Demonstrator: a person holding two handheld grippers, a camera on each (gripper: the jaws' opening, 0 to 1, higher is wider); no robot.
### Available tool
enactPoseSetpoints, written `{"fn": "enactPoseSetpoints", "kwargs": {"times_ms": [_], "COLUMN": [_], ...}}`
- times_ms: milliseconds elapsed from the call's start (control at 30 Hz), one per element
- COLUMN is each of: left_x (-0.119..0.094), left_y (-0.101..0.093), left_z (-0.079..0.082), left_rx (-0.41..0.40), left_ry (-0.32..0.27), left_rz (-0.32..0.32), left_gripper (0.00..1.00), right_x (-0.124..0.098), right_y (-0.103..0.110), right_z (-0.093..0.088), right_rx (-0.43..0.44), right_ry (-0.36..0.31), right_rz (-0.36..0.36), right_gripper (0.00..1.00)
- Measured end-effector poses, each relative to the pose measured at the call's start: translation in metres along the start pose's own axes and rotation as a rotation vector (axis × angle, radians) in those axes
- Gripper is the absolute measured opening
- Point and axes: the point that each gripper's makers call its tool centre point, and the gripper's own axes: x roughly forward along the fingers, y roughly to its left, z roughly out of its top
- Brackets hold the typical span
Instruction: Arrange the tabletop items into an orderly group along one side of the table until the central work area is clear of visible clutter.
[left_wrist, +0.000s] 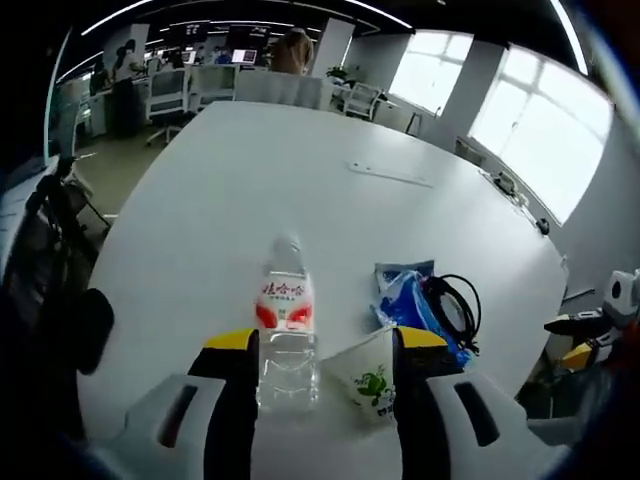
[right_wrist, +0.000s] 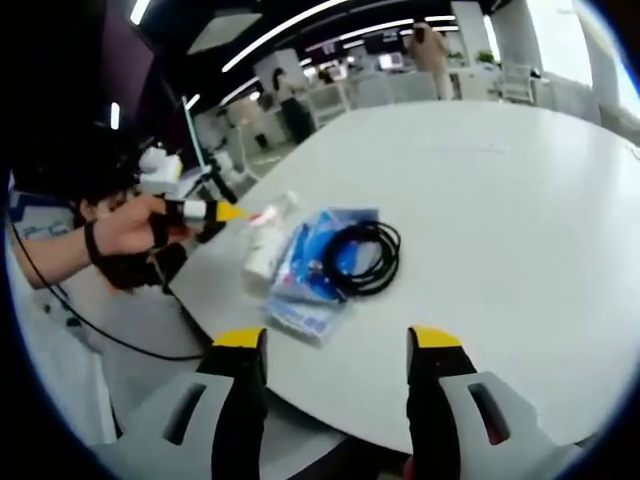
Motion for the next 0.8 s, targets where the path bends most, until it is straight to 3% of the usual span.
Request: {"fn": "enactPoseSetpoints", "kwargs": {"times_ms": [333, 600, 800], "left_x": [0.024, 0.039, 0.052], "left_y": [0.016, 0.018, 0.021], "left_z": [0.001, 0.012, 0.008], "left_rx": [-0.041, -0.012, 0.021], "left_ry": [0.073, 0.133, 0.192], "left_rz": [0.044, 0.039, 0.039], "left_gripper": [0.52, 0.53, 0.53], "right_x": [0.003, 0.002, 0.002], "right_y": [-0.003, -0.007, -0.009], "right_z": [-0.006, -0.006, -0.008], "right_rx": [0.016, 0.026, 0.037], "right_ry": [0.021, 0.022, 0.026], "right_rz": [0.0, -0.007, -0.009], "right_gripper": [0.53, 0.53, 0.53]}}
